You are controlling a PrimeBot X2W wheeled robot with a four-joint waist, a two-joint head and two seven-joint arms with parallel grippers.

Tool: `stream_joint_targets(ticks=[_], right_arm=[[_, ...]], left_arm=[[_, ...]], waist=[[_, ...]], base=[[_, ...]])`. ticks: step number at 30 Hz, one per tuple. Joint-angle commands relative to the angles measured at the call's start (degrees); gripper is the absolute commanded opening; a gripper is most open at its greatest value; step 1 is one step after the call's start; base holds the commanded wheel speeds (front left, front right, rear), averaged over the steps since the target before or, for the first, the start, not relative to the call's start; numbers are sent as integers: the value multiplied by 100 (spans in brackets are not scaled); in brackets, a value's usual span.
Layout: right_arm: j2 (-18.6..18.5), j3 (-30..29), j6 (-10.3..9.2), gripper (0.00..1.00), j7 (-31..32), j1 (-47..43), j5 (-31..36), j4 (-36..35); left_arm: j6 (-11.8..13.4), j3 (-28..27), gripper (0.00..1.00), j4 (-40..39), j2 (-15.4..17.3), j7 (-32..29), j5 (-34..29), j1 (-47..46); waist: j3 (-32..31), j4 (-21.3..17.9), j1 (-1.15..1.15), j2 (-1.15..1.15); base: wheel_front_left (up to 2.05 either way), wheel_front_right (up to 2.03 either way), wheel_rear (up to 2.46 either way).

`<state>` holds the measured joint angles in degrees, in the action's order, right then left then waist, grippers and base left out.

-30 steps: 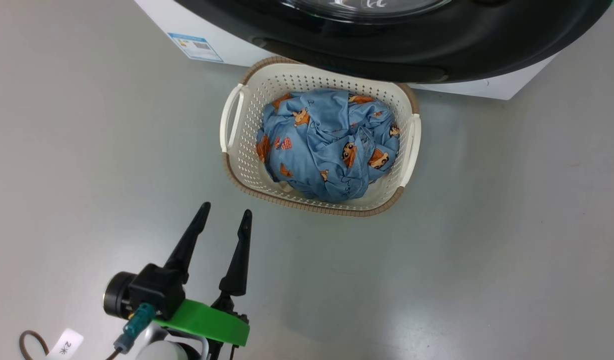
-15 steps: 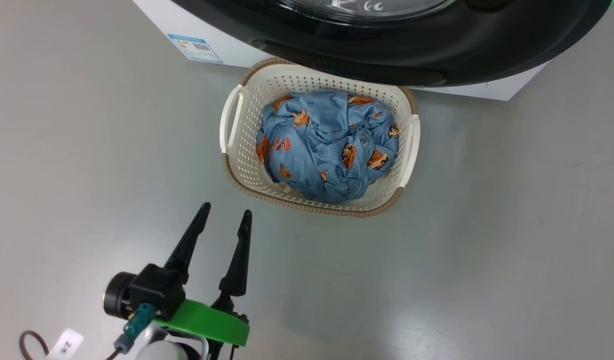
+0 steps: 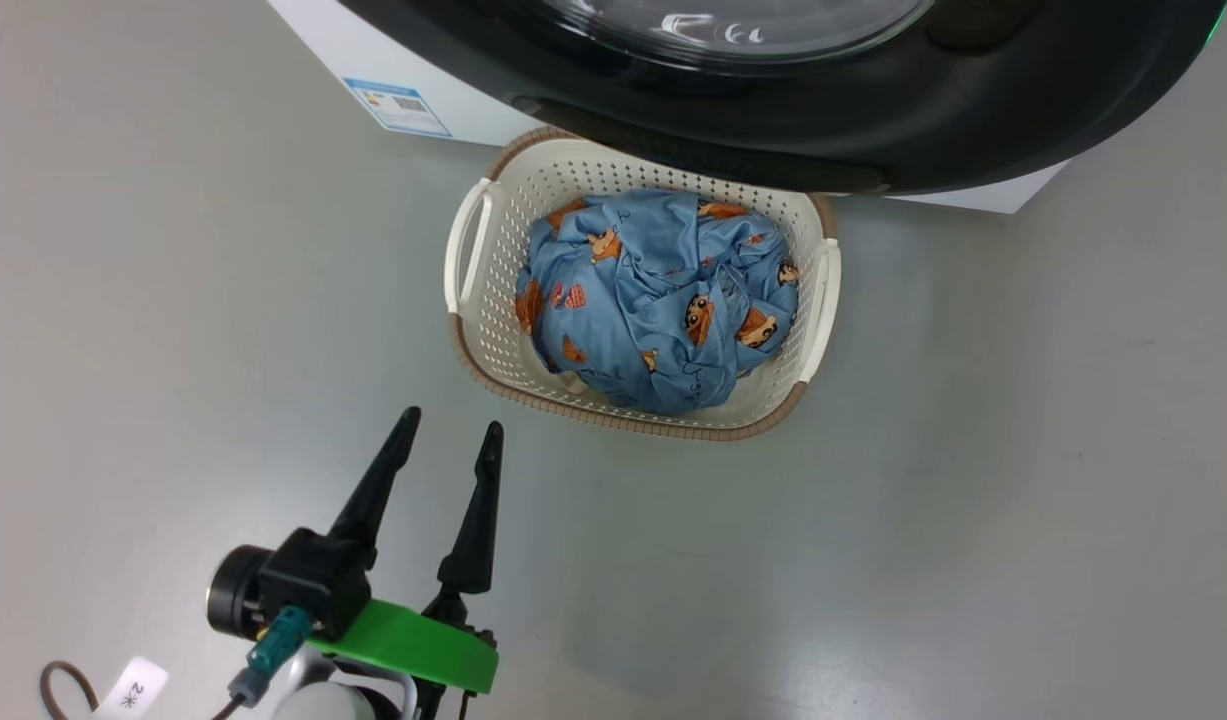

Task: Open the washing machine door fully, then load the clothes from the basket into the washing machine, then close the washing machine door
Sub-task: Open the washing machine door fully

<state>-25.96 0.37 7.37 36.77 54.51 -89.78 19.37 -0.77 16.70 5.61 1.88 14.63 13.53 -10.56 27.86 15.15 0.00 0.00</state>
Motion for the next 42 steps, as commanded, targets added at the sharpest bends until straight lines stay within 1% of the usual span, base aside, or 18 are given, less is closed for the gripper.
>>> stream_joint_targets(ticks=[1, 23, 42], right_arm=[[111, 162, 12, 0, 108, -125, -45, -218], [236, 326, 12, 0, 307, -465, -19, -528], [324, 455, 12, 0, 288, -767, 26, -539]], left_arm=[[-7, -182, 100, -88, 99, 37, 24, -38], [-14, -181, 100, -18, 99, 37, 96, -56], [19, -123, 100, 2, 99, 37, 219, -37]], waist=[[-9, -8, 0, 0], [-203, -168, 0, 0], [-454, -208, 0, 0]], base=[[0, 0, 0], [0, 0, 0], [0, 0, 0]])
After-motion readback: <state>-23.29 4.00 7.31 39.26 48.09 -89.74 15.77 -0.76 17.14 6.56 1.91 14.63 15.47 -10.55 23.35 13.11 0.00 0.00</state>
